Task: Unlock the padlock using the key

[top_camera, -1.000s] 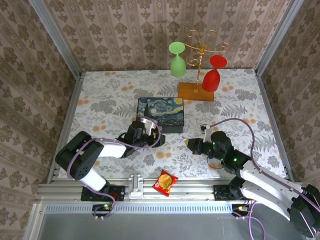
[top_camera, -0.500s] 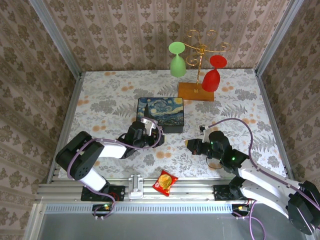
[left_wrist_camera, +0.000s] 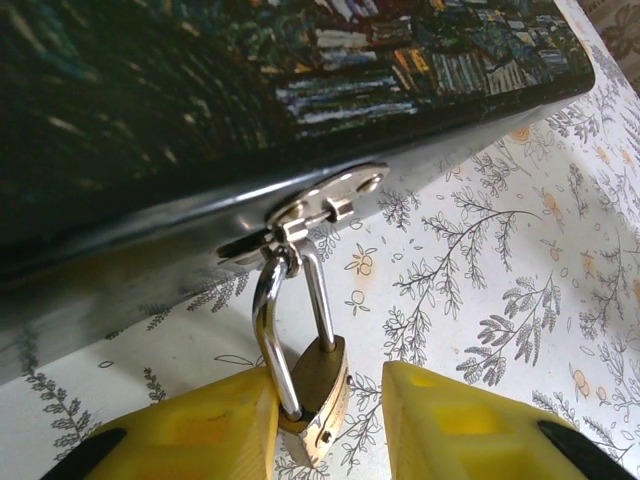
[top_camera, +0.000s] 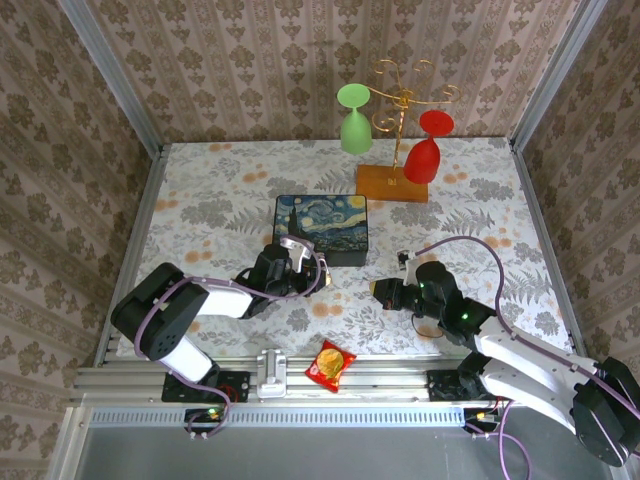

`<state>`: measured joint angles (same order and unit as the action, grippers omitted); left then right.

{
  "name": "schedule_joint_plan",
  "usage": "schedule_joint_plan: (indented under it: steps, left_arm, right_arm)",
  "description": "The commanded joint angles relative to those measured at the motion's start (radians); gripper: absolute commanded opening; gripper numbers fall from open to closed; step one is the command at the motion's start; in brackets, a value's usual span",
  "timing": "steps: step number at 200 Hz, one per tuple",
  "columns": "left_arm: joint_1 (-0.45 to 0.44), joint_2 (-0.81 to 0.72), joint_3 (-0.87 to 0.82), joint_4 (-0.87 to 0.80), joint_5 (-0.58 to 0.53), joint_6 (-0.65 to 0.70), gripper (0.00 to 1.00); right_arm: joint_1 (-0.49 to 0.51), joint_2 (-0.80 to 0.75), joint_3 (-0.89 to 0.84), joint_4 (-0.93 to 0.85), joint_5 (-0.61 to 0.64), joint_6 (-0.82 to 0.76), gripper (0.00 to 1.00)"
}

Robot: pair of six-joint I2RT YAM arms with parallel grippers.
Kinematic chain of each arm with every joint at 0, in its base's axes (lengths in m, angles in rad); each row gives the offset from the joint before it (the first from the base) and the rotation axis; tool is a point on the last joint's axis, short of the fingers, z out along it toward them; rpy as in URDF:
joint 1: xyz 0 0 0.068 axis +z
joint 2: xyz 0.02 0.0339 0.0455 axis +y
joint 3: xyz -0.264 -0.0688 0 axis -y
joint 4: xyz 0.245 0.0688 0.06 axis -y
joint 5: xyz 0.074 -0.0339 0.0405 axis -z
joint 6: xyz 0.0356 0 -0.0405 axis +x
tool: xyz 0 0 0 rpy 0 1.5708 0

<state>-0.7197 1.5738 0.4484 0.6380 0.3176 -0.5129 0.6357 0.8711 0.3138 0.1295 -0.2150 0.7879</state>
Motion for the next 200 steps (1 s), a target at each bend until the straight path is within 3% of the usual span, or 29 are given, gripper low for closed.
schedule_joint_plan:
  steps: [1,90,148,200]
  left_arm:
    - [-0.009,0.006,-0.02,0.028,-0.013,-0.016,0.32]
    - [-0.041,0.069,-0.005,0.083,-0.051,-0.053,0.29]
    - [-0.04,0.066,-0.007,0.083,-0.057,-0.07,0.2]
    - [-0.04,0.106,-0.01,0.203,-0.035,-0.222,0.17]
  right_arm:
    - [0.002,0.007,0.001,0.033,0.02,0.002,0.0]
    - [0.003,0.02,-0.005,0.044,0.023,0.003,0.0]
    - [0.002,0.01,-0.021,0.049,0.035,0.009,0.0]
    - [0.005,0.124,-0.048,0.178,0.029,0.049,0.0]
